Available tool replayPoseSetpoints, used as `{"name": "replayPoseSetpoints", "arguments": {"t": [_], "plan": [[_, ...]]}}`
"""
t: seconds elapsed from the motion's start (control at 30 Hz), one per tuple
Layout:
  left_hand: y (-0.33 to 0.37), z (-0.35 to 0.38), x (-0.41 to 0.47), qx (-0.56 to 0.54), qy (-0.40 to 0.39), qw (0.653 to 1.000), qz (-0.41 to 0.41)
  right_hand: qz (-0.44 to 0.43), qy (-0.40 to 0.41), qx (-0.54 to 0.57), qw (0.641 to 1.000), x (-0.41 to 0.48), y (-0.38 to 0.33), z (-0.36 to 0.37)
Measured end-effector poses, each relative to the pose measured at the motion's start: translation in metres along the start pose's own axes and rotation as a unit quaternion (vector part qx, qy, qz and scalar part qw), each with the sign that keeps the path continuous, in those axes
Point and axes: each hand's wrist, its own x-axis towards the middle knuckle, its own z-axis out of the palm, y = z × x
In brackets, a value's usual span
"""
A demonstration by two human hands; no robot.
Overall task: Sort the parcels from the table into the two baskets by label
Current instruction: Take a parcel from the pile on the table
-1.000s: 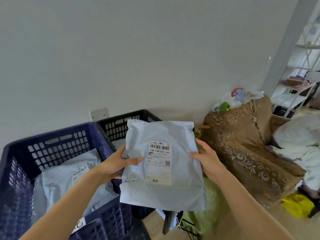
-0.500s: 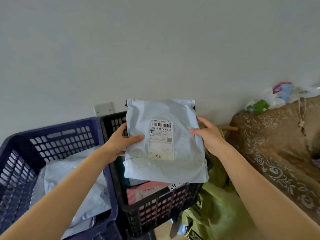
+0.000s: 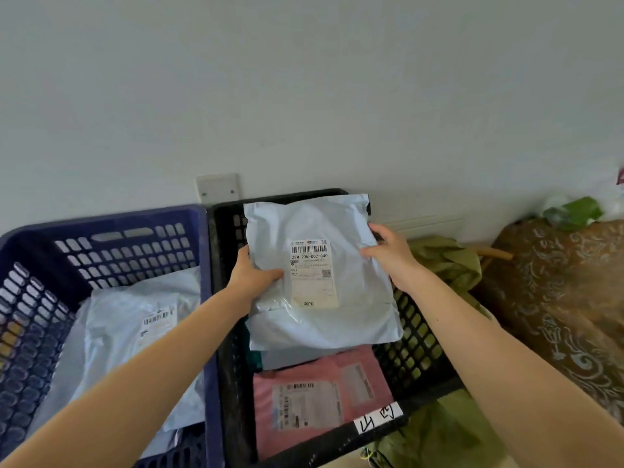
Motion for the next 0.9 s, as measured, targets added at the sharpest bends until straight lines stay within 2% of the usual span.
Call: {"name": "replayPoseSetpoints", "arguments": {"t": [0.17, 0.37, 0.47, 0.7, 0.9], "plan": [[-0.022, 0.019, 0.020, 0.030, 0.032, 0.997, -0.067, -0.006, -0.026, -0.127, 0.992, 0.027, 0.028, 0.023], [-0.040, 0.039, 0.040, 0.079, 0.061, 0.988, -0.122, -0.026, -0.032, -0.172, 0.984, 0.054, 0.049, 0.038], [-0.046, 0.050, 0.045, 0.074, 0.058, 0.989, -0.115, -0.023, -0.034, -0.212, 0.976, 0.065, 0.061, 0.042], [-0.067, 0.069, 0.064, 0.041, 0.083, 0.990, -0.110, -0.014, -0.094, -0.345, 0.934, 0.082, 0.085, 0.054], [-0.084, 0.071, 0.085, 0.071, 0.091, 0.988, -0.099, -0.018, -0.085, -0.363, 0.928, 0.089, 0.101, 0.066]]}}
